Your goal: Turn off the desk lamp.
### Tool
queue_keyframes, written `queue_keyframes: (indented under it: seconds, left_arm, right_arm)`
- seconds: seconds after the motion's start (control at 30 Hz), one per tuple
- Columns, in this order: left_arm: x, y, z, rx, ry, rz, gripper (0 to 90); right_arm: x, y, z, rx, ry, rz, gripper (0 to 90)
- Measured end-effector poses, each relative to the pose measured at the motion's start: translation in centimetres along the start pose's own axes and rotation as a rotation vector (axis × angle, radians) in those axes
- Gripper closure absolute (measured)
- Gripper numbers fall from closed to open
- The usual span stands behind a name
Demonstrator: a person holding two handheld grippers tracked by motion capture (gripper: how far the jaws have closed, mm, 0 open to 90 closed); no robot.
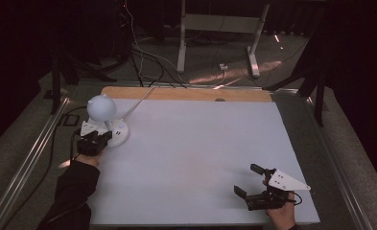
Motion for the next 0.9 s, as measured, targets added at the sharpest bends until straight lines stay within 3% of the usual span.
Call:
queue_keyframes:
  seconds: [0.27,0.3,0.33,0.4,0.63,0.8,0.9]
  left_arm:
    - [0.6,0.4,1.0,0.033,0.007,-0.027,90.0]
    - [0.7,0.5,1.1,0.035,0.01,-0.028,89.2]
    - [0.8,0.6,1.2,0.038,0.012,-0.035,82.7]
    - [0.9,0.9,1.3,0.039,0.009,-0.046,82.6]
    - [1.1,2.2,1.4,0.048,-0.014,-0.111,56.9]
    - [1.3,3.2,1.7,0.018,-0.024,-0.138,34.5]
    - [1.6,3.9,1.9,0.03,-0.03,-0.191,17.1]
  right_arm:
    - [0.0,0.1,0.0,-0.005,0.002,-0.002,0.0]
    - [0.0,0.1,0.0,-0.004,0.002,-0.003,0.0]
    - [0.0,0.1,0.0,-0.003,0.001,-0.004,0.0]
    - [0.0,0.1,0.0,-0.004,0.002,-0.003,0.0]
    - [0.0,0.1,0.0,-0.006,0.003,-0.005,0.0]
    - [0.0,0.2,0.1,-0.006,0.005,-0.006,0.0]
    - [0.0,0.2,0.0,-0.004,0.002,-0.006,0.0]
Point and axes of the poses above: each handheld gripper's, and its own axes: x roughly backward along the jaws, z roughly out of its top, y roughly to its right, the point moved 9 cm from there along -x, roughly forward along the jaws, and after that the axes turned 13 degrees about y, right-handed, at the moved point
